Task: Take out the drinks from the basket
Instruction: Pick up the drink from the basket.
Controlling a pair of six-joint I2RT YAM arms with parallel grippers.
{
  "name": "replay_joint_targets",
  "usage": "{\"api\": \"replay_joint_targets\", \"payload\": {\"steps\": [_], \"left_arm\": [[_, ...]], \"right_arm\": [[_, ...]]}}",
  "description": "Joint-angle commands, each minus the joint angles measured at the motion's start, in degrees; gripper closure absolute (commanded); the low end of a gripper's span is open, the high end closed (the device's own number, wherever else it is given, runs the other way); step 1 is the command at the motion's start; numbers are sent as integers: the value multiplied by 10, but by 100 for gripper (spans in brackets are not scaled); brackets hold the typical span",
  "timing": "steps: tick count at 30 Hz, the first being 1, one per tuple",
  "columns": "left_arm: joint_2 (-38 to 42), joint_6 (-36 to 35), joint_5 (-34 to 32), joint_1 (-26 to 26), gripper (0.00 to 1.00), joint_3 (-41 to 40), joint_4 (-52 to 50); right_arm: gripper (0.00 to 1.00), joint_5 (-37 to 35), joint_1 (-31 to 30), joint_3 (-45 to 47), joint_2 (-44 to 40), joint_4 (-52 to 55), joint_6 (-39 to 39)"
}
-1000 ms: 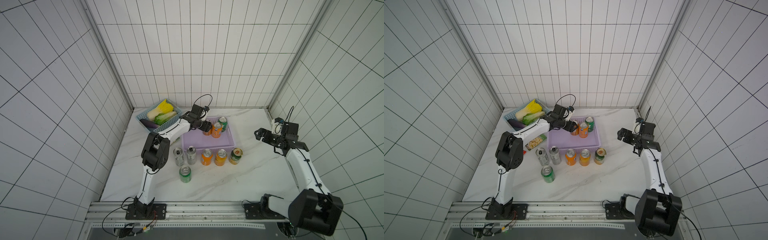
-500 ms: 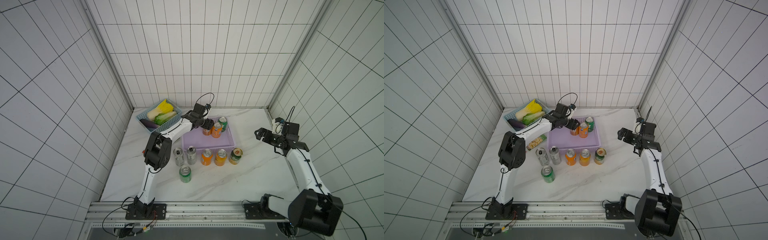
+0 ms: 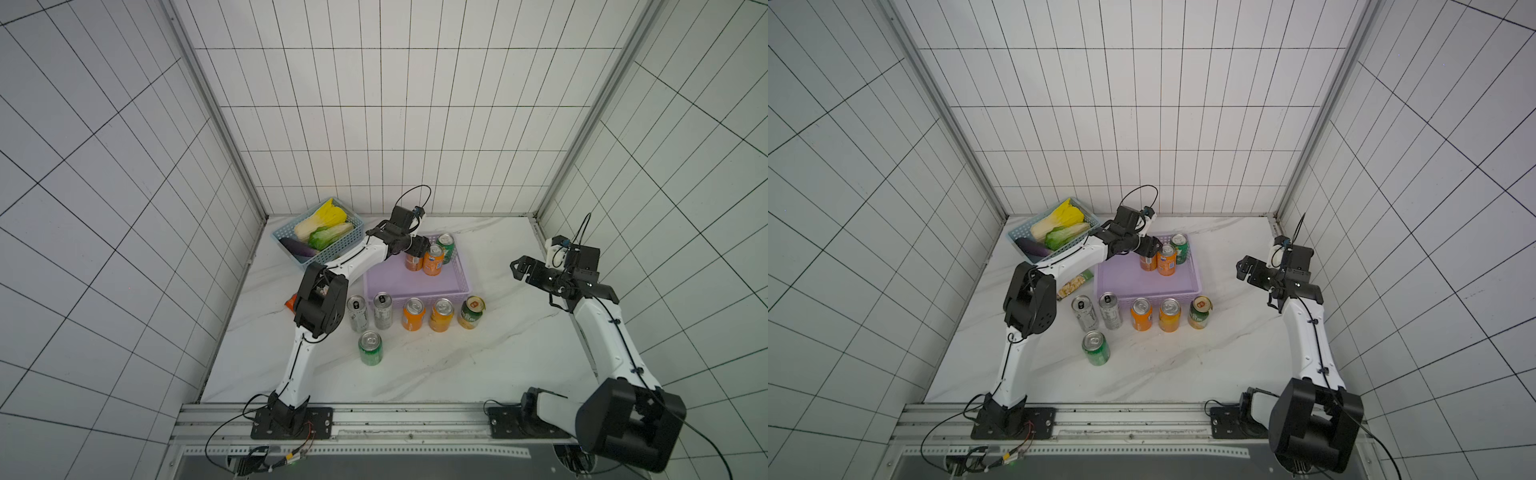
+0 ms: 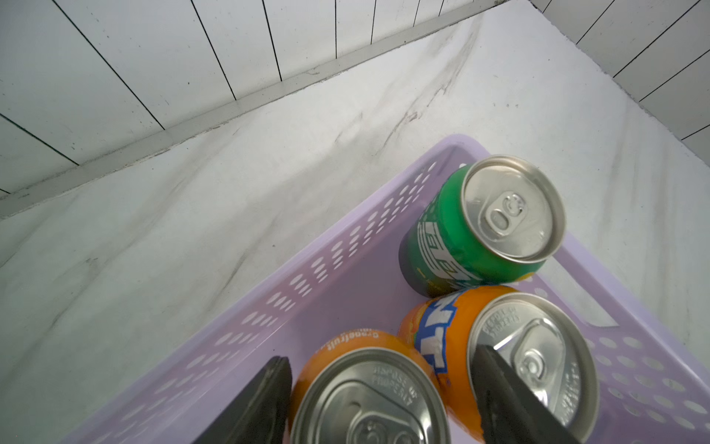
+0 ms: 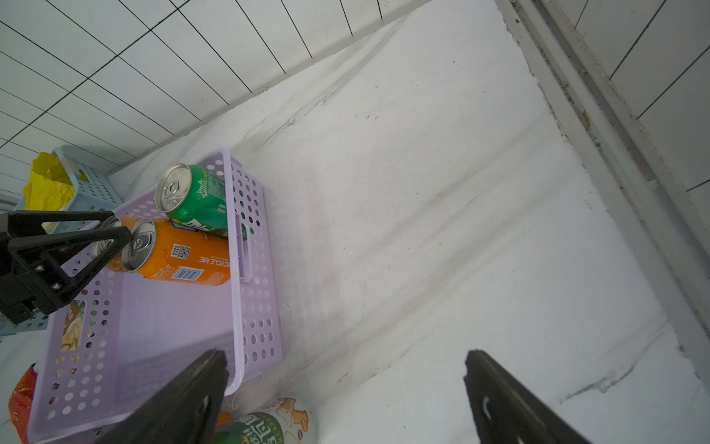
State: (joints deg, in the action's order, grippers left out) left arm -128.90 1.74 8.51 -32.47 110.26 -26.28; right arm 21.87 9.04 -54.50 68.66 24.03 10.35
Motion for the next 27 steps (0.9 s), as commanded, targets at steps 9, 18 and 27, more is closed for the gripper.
{"api": "replay_joint_targets", "payload": {"steps": [9, 18, 27], "left_arm": [[23, 14, 15, 11, 24, -18, 3], [61, 9, 21, 28, 20, -46, 9], [67, -29, 41, 22, 18, -80, 18]], "right_arm": [[0, 8, 6, 19, -11, -8, 6], [1, 8, 6, 19, -11, -7, 5], [1, 9, 6, 19, -11, -6, 5]]}}
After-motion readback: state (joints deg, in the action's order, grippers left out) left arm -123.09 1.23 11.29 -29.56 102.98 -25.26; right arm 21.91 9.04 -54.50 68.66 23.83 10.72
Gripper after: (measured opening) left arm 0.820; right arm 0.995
